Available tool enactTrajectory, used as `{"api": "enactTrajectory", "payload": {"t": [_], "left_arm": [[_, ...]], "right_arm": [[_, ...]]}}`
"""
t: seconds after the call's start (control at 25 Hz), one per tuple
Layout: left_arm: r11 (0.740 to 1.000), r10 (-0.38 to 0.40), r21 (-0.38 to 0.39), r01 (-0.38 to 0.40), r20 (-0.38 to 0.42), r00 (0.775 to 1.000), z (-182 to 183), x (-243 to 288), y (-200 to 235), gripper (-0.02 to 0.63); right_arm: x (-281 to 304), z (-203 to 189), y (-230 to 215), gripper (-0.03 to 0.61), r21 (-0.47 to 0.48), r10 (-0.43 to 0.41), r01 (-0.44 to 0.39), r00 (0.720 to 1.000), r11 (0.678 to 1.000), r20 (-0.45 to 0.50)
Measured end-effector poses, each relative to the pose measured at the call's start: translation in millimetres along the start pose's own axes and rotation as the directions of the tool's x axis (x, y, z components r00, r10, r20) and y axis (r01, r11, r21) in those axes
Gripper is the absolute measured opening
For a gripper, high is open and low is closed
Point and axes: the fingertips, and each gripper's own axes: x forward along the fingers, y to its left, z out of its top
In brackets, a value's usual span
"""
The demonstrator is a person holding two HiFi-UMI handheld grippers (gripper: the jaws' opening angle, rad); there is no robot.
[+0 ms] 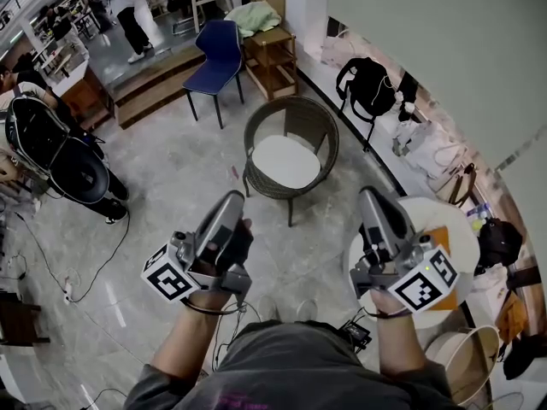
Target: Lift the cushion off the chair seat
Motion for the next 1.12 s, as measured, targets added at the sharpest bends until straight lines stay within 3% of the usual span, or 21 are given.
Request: {"api": "enactTrajectory", "payload": {"t": [0.64, 1.12], "left_arm": [[0.998, 0.032, 0.045, -0.034, 0.043, 0.999, -45, 9, -25, 0.008], [0.996, 0.054, 0.07, -0.058, 0.055, 0.997, -47, 22, -19, 0.008]], "right_arm": [[-47, 16, -17, 0.014, 0.003, 0.061, -0.061, 0.998, 0.998, -0.013], [-49, 23, -36, 0.014, 0.016, 0.075, -0.075, 0.997, 0.997, -0.009]]}}
